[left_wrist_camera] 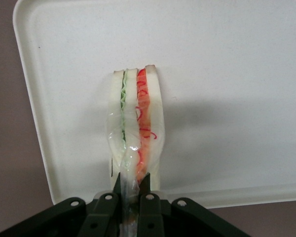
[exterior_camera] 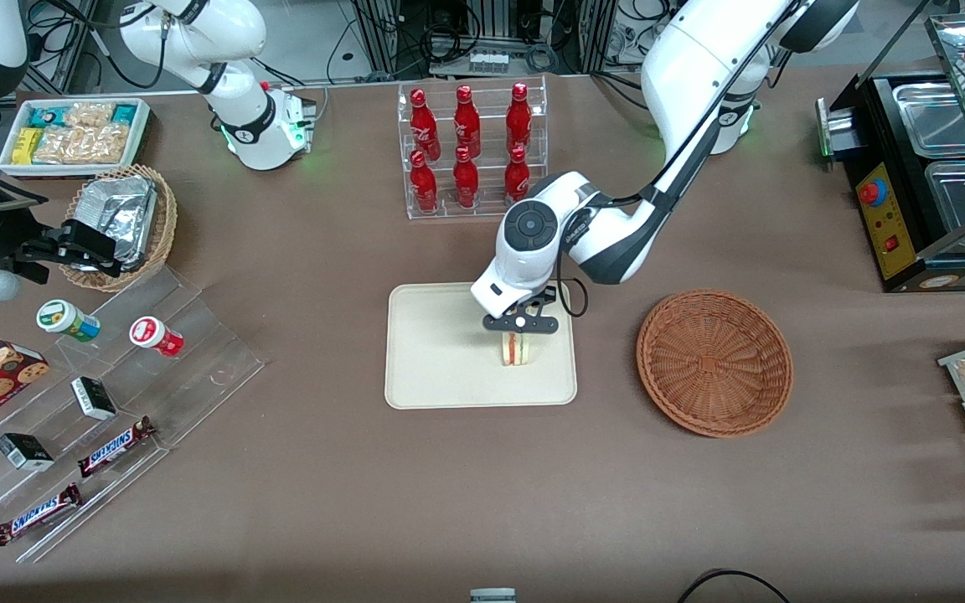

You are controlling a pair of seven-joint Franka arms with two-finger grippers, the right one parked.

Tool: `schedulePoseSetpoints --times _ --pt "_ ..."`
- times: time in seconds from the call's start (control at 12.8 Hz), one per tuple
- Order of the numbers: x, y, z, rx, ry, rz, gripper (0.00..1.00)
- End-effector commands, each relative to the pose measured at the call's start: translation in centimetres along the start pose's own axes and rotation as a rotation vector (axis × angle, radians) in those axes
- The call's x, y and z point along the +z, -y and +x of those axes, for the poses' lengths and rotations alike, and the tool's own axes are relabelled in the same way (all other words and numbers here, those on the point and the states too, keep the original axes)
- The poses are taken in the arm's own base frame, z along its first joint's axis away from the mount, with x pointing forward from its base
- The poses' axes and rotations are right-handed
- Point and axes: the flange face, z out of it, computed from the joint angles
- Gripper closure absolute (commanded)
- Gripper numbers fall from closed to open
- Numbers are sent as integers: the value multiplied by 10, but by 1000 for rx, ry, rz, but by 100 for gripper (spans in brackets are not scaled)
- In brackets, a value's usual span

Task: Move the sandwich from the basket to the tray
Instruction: 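Lower the sandwich onto the tray with the left gripper, then open the left gripper to release the sandwich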

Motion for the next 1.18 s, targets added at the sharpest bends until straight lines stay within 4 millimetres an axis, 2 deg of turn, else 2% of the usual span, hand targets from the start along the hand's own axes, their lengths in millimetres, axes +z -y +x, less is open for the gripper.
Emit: schedulePoseSetpoints --times 0.0,0.08,0.31,0.55,0.78,0.94,1.1 --pt "2 -7 8 15 -28 -13 39" --pt "2 -7 8 17 -28 -13 0" --pt "0 -4 12 -13 -23 -23 0" --pt "-15 3 18 -10 -48 -23 0" --pt "-66 13 22 -22 -105 -36 0" --pt "-96 29 25 -41 -101 -7 0" --pt "-144 43 21 -41 -135 5 0"
